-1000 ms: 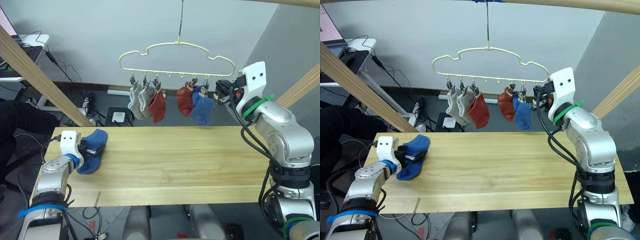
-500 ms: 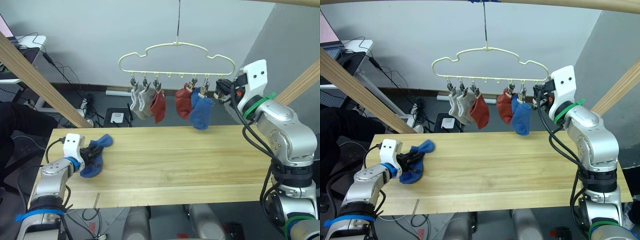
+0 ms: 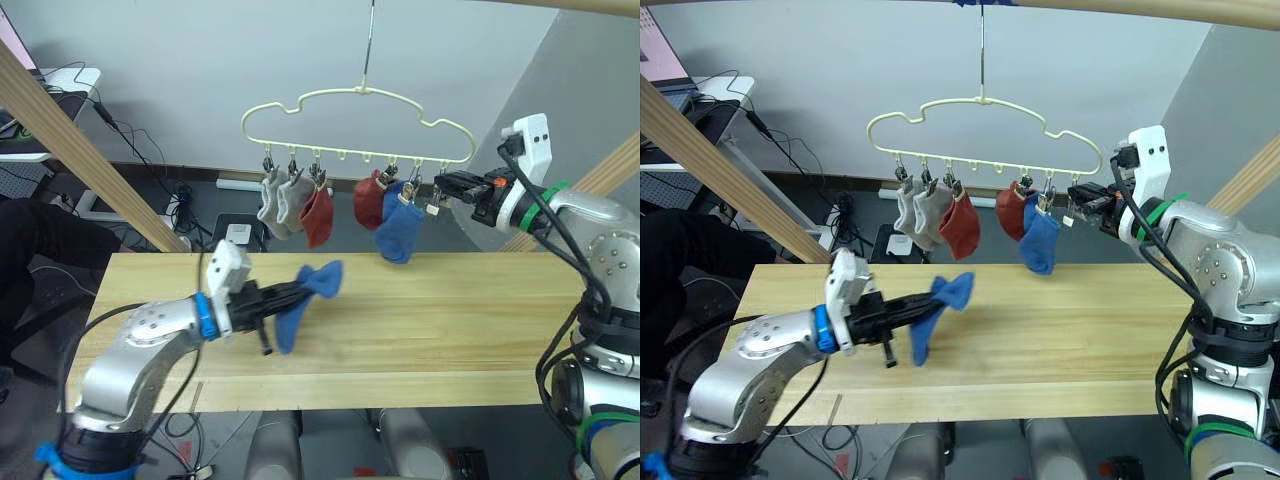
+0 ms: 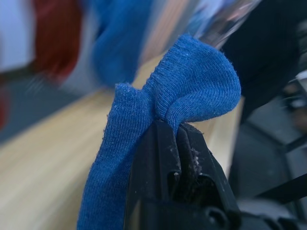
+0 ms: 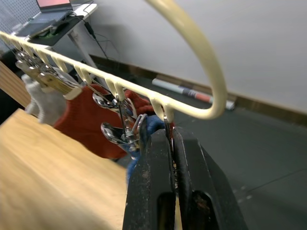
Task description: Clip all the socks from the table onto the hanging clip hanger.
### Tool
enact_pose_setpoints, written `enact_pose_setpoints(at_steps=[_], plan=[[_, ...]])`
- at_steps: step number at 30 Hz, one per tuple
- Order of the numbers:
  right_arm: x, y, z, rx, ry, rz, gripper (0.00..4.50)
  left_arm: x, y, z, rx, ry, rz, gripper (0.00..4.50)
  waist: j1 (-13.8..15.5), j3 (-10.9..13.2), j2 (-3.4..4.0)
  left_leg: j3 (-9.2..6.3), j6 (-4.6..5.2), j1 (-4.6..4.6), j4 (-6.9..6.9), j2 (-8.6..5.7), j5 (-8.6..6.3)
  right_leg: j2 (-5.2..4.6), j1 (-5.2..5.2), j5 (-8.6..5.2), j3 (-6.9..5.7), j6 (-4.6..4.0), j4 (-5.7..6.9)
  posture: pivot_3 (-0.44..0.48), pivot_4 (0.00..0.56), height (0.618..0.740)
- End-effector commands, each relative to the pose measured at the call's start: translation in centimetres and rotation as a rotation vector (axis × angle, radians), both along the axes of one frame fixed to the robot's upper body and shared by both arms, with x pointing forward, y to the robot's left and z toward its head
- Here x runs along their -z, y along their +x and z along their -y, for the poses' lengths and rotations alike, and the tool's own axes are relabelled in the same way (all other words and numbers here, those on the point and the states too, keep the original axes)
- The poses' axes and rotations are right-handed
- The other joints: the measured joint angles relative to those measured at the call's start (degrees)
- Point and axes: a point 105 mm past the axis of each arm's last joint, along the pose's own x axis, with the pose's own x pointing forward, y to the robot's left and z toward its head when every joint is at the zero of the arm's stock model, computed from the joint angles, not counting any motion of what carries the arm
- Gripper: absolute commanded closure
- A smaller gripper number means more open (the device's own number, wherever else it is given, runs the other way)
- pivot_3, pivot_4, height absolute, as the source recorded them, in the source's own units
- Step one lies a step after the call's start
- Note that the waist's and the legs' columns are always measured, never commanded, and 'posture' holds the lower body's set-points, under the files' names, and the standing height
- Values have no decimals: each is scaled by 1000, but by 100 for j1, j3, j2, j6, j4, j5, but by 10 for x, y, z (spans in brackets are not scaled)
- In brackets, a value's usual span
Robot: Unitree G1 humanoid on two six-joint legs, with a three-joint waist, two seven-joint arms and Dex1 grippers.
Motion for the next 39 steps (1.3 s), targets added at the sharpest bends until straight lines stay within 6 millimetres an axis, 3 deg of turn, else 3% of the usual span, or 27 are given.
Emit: enact_pose_setpoints(at_steps=[1,6,9,21,28,39], plan=[[-6,-8,6,6,38,-50,4500,-11,-5,24,68,-8,113,4457,-4,0,0,-1,0,0,0,0,0,0,0,0,-1,0,-2,-159,309,740],[-14,-12,6,1,145,-119,4500,-12,10,55,59,-18,269,4457,-4,0,0,0,1,-1,-1,-2,0,0,1,3,0,-4,-7,-192,308,740],[-16,-12,5,-1,179,-122,4500,-7,21,61,7,3,337,4457,-46,0,0,1,1,-2,-2,-3,-1,0,3,17,1,-27,-10,-209,310,740],[-19,-15,3,6,249,-148,4500,11,53,85,-91,13,318,4457,-205,0,1,0,3,-4,-3,-4,-1,0,3,16,2,-25,-6,-232,319,740],[-19,-17,1,3,255,-167,4500,7,61,94,-114,-22,310,4457,-287,0,1,-1,3,-5,-4,-4,-1,0,4,16,2,-24,-8,-240,321,740],[-16,-19,3,25,251,-185,4500,-19,69,103,-168,-155,332,4457,-293,0,1,-1,3,-5,-3,-5,-1,0,5,2,3,1,-8,-238,317,740]])
